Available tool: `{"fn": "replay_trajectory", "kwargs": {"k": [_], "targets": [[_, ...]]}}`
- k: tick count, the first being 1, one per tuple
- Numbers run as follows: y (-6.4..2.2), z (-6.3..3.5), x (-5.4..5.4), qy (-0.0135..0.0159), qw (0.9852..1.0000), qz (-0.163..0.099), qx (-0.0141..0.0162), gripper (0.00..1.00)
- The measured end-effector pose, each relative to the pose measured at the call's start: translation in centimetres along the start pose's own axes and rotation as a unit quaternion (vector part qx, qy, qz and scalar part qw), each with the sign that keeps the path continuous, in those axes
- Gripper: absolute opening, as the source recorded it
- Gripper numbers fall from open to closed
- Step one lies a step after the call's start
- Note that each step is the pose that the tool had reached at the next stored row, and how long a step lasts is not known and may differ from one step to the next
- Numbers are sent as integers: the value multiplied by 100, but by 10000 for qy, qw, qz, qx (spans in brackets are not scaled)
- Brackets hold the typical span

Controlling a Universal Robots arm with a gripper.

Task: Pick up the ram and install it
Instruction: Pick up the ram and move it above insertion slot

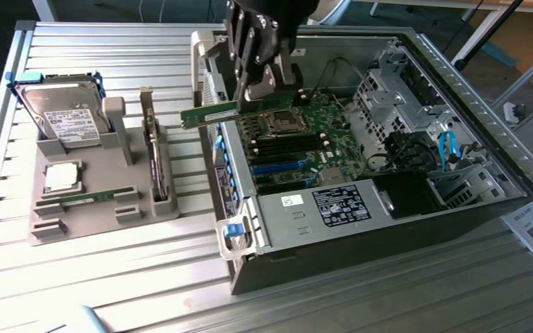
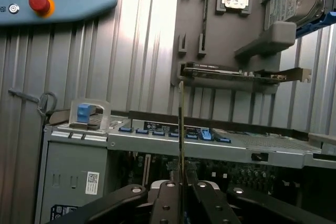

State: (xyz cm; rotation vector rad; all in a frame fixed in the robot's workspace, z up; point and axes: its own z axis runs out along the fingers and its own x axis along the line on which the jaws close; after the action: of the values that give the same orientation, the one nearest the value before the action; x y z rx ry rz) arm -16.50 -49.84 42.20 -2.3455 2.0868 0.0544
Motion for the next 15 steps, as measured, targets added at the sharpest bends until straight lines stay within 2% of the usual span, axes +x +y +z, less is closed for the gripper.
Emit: {"fn": "replay_trajectory", "kwargs": {"k": [2, 6, 11, 15], "targets": [[-62, 2, 7, 0, 10000, 0, 0, 14], [-386, 20, 46, -1, 10000, 3, -3, 14], [-720, 34, 86, -1, 10000, 8, -5, 14], [-831, 41, 99, -1, 10000, 12, -5, 14]]}}
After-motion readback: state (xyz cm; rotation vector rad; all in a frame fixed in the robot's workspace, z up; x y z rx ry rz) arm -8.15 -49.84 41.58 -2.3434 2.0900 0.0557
